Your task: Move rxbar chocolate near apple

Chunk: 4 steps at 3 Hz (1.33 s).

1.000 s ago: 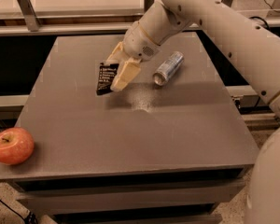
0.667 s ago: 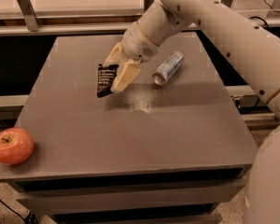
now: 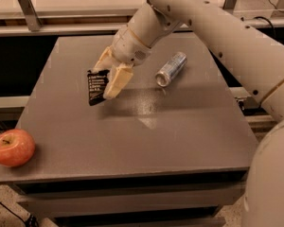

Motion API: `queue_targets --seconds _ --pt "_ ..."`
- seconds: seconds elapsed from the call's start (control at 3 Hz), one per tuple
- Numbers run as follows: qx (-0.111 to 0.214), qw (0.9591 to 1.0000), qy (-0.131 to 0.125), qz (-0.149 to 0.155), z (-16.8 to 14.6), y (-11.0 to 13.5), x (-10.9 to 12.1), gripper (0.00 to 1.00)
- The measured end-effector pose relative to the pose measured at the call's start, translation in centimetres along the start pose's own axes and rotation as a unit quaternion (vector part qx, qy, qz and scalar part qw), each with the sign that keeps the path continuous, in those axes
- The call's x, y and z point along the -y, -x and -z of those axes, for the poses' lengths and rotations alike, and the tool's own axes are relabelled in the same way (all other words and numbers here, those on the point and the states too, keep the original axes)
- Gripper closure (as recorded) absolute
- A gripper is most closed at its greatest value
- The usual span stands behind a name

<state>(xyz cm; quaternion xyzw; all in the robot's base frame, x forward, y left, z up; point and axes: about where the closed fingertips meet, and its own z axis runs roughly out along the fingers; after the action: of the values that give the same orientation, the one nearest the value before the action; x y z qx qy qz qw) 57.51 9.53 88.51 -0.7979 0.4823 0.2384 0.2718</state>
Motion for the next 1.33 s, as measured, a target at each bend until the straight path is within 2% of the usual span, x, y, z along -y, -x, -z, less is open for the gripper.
queue_targets --seconds 0.33,0.67,1.33 --pt "0.026 0.9982 0.035 0.042 -1.8 3.2 -1.4 1.00" --pt "0.027 0.9949 0.067 0.070 -3.2 5.9 -3.2 1.00" --pt "-0.004 0.9900 0.096 0.104 -5.9 7.8 -4.9 1.00"
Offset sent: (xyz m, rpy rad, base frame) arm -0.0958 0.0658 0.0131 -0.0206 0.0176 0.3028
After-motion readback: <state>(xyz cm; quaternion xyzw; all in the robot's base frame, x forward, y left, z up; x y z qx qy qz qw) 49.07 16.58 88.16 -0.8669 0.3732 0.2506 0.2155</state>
